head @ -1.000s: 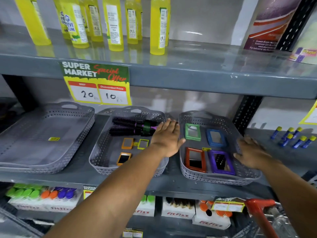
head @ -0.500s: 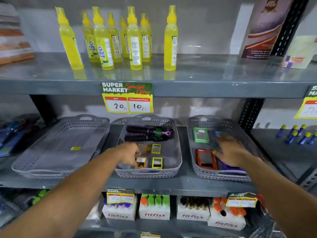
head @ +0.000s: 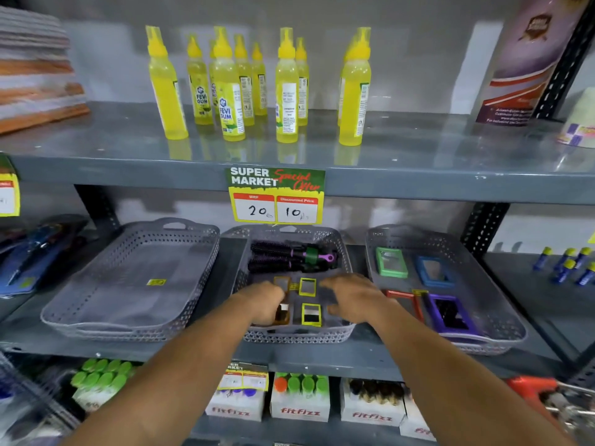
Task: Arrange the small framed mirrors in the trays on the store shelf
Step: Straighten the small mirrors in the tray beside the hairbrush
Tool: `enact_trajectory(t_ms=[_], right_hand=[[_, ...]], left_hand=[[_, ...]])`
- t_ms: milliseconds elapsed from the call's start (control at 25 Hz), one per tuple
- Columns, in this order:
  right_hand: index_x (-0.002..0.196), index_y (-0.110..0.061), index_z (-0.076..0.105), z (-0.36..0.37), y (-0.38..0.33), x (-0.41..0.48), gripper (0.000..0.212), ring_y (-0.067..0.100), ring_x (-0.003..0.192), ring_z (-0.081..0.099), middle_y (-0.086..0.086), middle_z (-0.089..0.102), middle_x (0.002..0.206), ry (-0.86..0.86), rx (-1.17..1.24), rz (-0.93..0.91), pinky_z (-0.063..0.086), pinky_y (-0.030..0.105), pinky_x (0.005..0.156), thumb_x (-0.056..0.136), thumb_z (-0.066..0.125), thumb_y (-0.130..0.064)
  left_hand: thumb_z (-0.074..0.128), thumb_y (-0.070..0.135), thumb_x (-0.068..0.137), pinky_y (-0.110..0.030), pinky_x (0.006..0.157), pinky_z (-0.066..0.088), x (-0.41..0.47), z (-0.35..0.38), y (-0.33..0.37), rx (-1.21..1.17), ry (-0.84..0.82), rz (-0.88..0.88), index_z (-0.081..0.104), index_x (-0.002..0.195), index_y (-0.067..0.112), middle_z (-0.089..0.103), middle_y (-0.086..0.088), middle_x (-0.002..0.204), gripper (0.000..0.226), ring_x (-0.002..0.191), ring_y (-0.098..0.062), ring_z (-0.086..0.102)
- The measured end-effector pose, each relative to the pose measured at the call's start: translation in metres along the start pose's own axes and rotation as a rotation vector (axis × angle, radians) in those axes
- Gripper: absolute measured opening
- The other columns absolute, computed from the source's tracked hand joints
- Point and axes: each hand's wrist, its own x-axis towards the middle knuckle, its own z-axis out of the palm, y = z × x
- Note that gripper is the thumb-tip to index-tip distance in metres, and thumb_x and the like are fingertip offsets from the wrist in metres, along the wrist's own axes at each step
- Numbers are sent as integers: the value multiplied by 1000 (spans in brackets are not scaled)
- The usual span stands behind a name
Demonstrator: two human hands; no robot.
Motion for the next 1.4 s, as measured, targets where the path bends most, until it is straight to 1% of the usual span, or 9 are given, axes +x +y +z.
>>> enact_trajectory(t_ms=[120,240,360,560,760,880,1040,1280,1400], right_hand=[[140,-22,48,12,-2,13,55,30,110,61,11,60,130,-94,16,32,52,40,92,88,68,-20],[135,-18,53,19,-5,23,58,31,109,62,11,62,128,-130,13,27,54,42,92,81,74,-23],[138,-21,50,26,-6,32,61,32,105,63,11,60,127,-167,-3,10,55,43,89,81,73,-19],[124,-16,58,29,-3,41,42,32,101,63,13,64,119,-179,-16,-25,55,42,87,83,68,-16],[129,-13,56,34,-2,43,45,32,98,63,14,65,115,-186,-29,-34,55,41,87,85,63,-6],[129,-13,57,35,-2,44,44,29,99,63,10,66,114,-193,-1,-49,53,37,84,85,64,-5],[124,-13,61,37,-3,45,41,22,84,56,-1,60,91,-176,23,-76,46,30,76,84,68,-9],[124,-13,60,40,-2,47,42,21,82,51,6,67,105,-169,12,-86,43,29,75,83,70,-10],[126,-12,58,38,-3,47,44,20,82,51,1,58,90,-168,11,-96,41,28,74,84,71,-10]], left_hand=[[54,4,86,-31,67,42,1,3,1,-9,-5,13,63,105,6,65,-18,104,21,92,-33,62],[55,3,85,-32,66,44,6,9,-4,-47,-10,3,63,106,10,64,-15,103,24,85,-29,60],[56,0,82,-32,65,45,9,11,-8,-81,-20,-8,63,107,11,64,-14,101,28,83,-28,60],[58,-1,80,-31,61,45,12,9,-8,-100,-37,-15,59,107,12,59,-9,91,30,76,-24,57],[58,0,81,-32,64,47,16,12,-9,-117,-24,-14,62,107,14,61,-9,94,30,79,-25,59],[59,3,82,-31,66,45,18,13,-9,-142,-19,-5,62,108,14,64,-12,102,28,89,-28,62],[60,3,82,-29,66,42,20,13,-10,-172,-37,-11,61,111,14,64,-12,106,32,87,-25,59],[59,2,81,-30,67,43,24,15,-14,-186,-46,-16,60,114,15,64,-11,108,35,92,-25,60],[61,4,80,-31,65,46,26,16,-16,-208,-50,-35,60,114,15,64,-11,106,35,88,-25,61]])
